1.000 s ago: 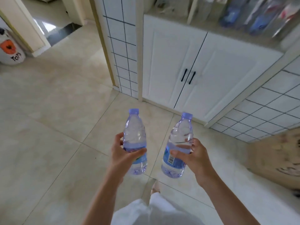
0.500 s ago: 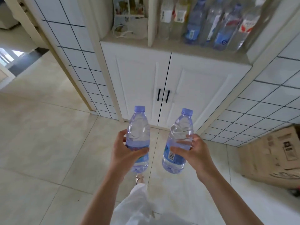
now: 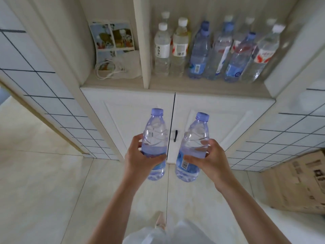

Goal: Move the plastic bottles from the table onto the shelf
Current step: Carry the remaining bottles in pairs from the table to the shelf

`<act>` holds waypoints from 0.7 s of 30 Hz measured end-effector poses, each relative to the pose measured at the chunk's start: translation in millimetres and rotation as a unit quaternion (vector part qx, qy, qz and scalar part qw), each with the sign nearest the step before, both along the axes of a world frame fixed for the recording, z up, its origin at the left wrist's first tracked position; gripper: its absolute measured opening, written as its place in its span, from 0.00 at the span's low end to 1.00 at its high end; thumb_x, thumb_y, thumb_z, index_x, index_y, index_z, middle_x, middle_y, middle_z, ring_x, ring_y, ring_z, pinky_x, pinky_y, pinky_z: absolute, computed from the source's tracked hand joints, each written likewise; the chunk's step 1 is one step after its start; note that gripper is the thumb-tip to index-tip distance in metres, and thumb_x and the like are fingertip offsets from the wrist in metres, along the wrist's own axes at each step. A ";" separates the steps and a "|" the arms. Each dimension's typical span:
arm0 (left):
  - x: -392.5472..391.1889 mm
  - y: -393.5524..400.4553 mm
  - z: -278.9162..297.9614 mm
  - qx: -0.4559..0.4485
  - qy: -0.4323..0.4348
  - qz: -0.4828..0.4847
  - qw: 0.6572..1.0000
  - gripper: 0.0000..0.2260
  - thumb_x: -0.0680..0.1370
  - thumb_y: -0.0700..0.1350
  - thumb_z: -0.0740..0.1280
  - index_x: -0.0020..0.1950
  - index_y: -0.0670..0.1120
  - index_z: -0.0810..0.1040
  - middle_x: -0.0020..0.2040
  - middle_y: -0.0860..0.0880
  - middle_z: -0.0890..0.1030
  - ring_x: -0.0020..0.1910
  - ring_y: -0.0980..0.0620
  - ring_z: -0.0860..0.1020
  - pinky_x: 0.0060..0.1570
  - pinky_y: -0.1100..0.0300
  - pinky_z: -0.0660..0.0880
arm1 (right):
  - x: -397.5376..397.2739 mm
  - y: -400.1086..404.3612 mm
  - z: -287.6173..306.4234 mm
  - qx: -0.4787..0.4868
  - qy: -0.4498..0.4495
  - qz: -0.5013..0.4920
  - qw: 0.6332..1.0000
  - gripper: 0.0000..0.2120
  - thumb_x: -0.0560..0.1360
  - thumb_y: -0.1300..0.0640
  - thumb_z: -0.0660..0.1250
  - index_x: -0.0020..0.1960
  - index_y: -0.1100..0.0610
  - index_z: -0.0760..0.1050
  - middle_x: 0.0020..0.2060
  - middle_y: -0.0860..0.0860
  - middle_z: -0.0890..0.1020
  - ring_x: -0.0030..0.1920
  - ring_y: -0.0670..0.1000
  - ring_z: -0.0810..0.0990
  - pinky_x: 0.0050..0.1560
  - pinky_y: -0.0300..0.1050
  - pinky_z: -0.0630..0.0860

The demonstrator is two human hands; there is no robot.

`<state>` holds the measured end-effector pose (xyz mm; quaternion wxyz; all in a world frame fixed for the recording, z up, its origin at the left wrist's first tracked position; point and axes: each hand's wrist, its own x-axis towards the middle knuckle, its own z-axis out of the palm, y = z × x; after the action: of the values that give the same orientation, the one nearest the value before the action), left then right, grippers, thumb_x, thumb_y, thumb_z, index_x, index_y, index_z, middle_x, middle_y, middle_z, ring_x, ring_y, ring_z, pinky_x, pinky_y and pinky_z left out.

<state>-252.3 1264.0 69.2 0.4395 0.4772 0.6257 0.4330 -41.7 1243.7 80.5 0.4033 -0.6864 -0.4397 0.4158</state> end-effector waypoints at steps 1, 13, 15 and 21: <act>3.1 12.8 3.3 0.006 0.005 -0.003 1.000 0.36 0.49 0.56 0.78 0.56 0.57 0.74 0.49 0.54 0.82 0.47 0.50 0.83 0.48 0.46 0.82 | 0.7 11.2 2.4 0.005 -0.004 0.000 1.000 0.26 0.58 0.56 0.82 0.50 0.45 0.72 0.44 0.44 0.82 0.41 0.38 0.82 0.32 0.30 0.75; 71.5 167.8 19.4 0.079 -0.005 0.070 0.994 0.31 0.58 0.45 0.81 0.55 0.59 0.72 0.45 0.65 0.80 0.41 0.66 0.79 0.37 0.74 0.73 | 47.8 178.7 33.8 0.096 -0.034 0.008 0.995 0.32 0.56 0.53 0.82 0.56 0.51 0.72 0.48 0.45 0.83 0.48 0.44 0.83 0.46 0.46 0.81; 86.3 194.0 24.0 0.089 -0.016 0.088 0.992 0.30 0.60 0.43 0.80 0.54 0.61 0.71 0.45 0.66 0.80 0.43 0.65 0.79 0.38 0.70 0.74 | 55.6 210.9 39.7 0.109 -0.032 0.025 0.993 0.33 0.56 0.54 0.82 0.57 0.52 0.72 0.49 0.45 0.83 0.49 0.45 0.83 0.49 0.50 0.82; 114.3 248.0 29.7 0.113 -0.005 0.134 0.985 0.28 0.62 0.44 0.80 0.53 0.62 0.69 0.46 0.63 0.79 0.45 0.64 0.78 0.37 0.72 0.71 | 68.2 275.0 42.2 0.160 -0.065 0.051 0.984 0.34 0.57 0.55 0.82 0.59 0.56 0.71 0.50 0.48 0.82 0.50 0.51 0.82 0.52 0.54 0.79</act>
<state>-138.0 1512.0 98.9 0.3240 0.4339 0.6289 0.5579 26.5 1518.7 122.7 0.4570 -0.6153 -0.5601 0.3144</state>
